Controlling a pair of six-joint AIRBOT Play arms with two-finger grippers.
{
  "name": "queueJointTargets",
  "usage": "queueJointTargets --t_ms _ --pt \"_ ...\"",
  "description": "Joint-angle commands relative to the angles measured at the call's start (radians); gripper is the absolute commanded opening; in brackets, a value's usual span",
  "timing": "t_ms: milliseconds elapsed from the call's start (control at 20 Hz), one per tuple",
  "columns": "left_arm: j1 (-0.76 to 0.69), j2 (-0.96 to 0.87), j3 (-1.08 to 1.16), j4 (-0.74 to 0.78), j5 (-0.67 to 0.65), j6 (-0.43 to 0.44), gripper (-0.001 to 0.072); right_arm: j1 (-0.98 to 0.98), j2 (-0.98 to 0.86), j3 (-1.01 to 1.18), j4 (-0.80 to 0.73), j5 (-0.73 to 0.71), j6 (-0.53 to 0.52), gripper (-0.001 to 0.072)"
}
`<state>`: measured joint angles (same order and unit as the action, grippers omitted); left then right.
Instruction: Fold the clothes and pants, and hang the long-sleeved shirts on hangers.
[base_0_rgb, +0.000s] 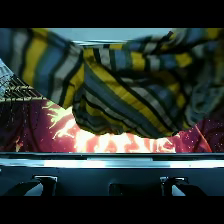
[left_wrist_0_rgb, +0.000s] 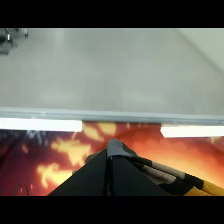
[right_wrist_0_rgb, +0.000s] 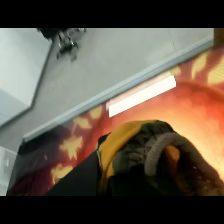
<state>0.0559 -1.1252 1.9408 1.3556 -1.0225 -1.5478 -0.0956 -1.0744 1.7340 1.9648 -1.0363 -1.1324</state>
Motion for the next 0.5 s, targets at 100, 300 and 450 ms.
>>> queueJointTargets --t_ms 100,300,450 --pt "0.001 -0.319 -0.075 0.019 -0.163 -0.008 0.002 0.062 -0.545 0.002 0.311 0.127 -0.14 0.0031" --pt "0.001 -0.557 -0.075 0.064 -0.139 -0.009 0.002 0.171 -0.805 0.002 0.416 0.381 -0.139 0.0032" --pt "-0.002 -0.669 -0.075 0.063 -0.138 -0.015 0.002 0.226 -0.879 0.002 0.425 0.475 -0.135 0.0142"
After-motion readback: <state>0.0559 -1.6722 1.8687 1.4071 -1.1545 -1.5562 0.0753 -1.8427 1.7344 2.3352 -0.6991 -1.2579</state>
